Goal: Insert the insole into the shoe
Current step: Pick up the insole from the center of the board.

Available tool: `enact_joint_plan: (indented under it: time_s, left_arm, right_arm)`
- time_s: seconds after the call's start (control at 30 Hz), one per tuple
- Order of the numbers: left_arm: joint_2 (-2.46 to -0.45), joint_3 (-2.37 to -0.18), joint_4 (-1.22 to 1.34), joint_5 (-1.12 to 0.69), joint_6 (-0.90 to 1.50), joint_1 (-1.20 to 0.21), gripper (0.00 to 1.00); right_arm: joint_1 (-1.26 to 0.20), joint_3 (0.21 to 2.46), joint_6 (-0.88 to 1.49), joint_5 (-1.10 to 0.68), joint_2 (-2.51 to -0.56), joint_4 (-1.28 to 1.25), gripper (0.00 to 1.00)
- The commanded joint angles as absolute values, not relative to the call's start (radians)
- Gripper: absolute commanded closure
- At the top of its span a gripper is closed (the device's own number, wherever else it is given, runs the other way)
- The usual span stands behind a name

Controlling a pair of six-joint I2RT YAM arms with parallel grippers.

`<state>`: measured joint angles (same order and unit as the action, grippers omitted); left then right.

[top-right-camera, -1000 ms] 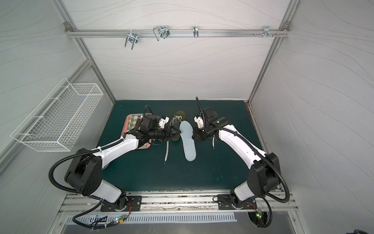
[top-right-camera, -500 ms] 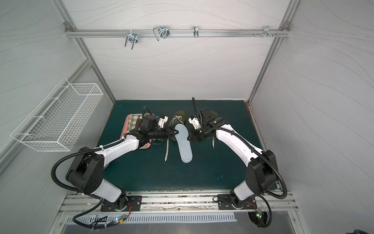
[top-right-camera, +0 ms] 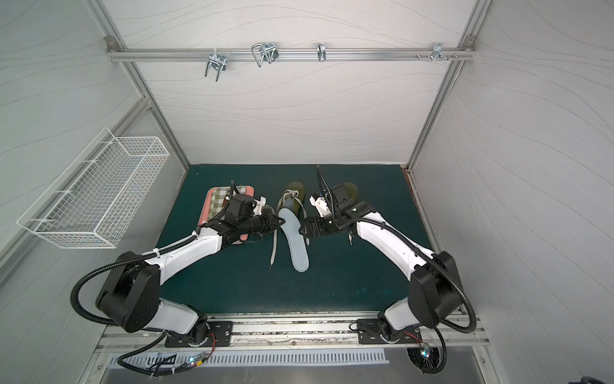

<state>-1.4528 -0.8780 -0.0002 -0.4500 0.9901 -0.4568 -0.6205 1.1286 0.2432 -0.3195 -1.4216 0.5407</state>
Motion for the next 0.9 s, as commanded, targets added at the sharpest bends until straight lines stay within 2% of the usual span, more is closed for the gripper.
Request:
enact_joint_plan:
  time_s: [0.0,0.1,0.3,0.5,0.87]
  left_arm:
    - [-1.418,-0.896,-0.069,-0.363,1.049,-0.452,1.00]
    - [-1.389,-0.903,-0.136,-0.300,1.060,-0.451,1.00]
    - [-1.362,-0.897,-0.168,-0.282,1.106,-0.449,1.00]
    - [-1.300,-0.835,-0.128,-0.266,1.176,-0.445,1.00]
    - [-1.290,-0.827,-0.115,-0.295,1.191,-0.422,1.00]
  right_arm:
    - [-0.667,1.029,0.217,-0.216,-1.316,0.360,0.01]
    - [-0.702,0.922,0.225,-0.224,-1.257,0.204,0.01]
    - [-0.852,0.852,0.206,-0.058,-1.271,0.080,0.01]
    - [-0.874,0.877,0.328,-0.087,-1.366,0.052,0.01]
    - [-0.903,0.909,0.360,-0.137,-1.501,-0.008,0.01]
